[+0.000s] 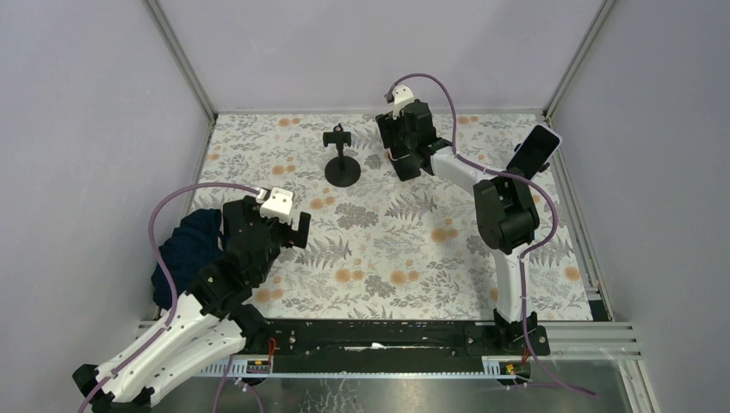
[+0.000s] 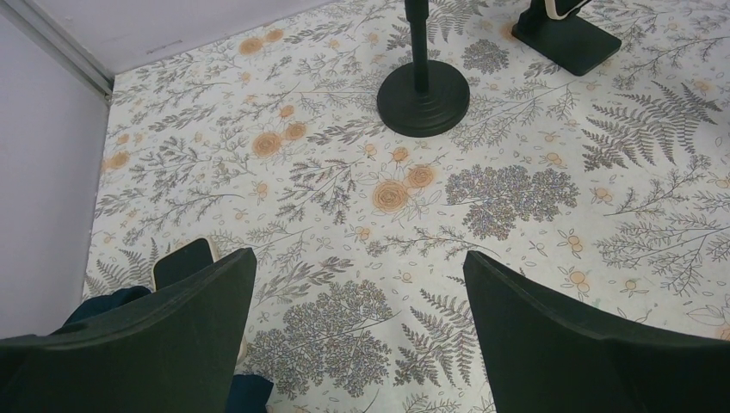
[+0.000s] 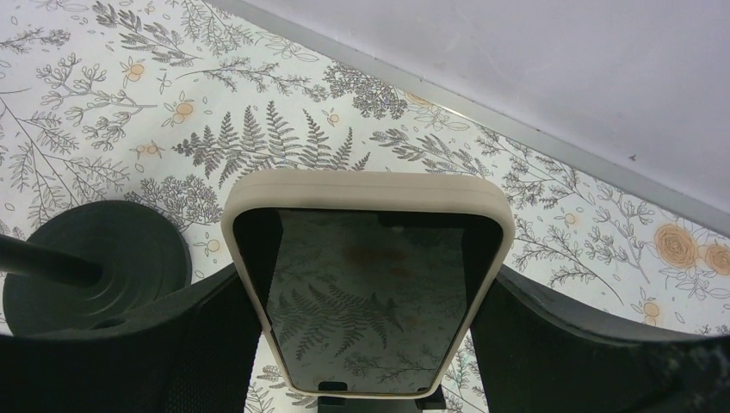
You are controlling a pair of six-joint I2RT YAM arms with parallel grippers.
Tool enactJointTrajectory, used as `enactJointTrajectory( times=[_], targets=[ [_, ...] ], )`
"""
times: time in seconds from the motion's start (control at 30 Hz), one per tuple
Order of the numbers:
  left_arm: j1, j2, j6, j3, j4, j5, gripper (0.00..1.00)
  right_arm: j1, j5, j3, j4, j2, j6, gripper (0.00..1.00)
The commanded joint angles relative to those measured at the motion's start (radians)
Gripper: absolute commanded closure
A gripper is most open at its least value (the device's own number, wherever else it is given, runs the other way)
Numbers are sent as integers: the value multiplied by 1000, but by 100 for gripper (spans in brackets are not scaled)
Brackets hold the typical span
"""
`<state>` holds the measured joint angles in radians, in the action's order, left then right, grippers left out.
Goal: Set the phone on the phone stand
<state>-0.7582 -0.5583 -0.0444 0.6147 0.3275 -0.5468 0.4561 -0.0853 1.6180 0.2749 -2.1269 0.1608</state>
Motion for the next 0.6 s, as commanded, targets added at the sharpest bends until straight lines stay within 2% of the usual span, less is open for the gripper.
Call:
enactJointTrajectory(
  times=[0.0,0.57],
  targets=[
    [4,-2,-23,-10,-39,6,2,-12,2,13,65,92,14,76],
    [4,-6,-26,-11,-41,9,2,-52,84,59,32,63,-10,74]
  ],
)
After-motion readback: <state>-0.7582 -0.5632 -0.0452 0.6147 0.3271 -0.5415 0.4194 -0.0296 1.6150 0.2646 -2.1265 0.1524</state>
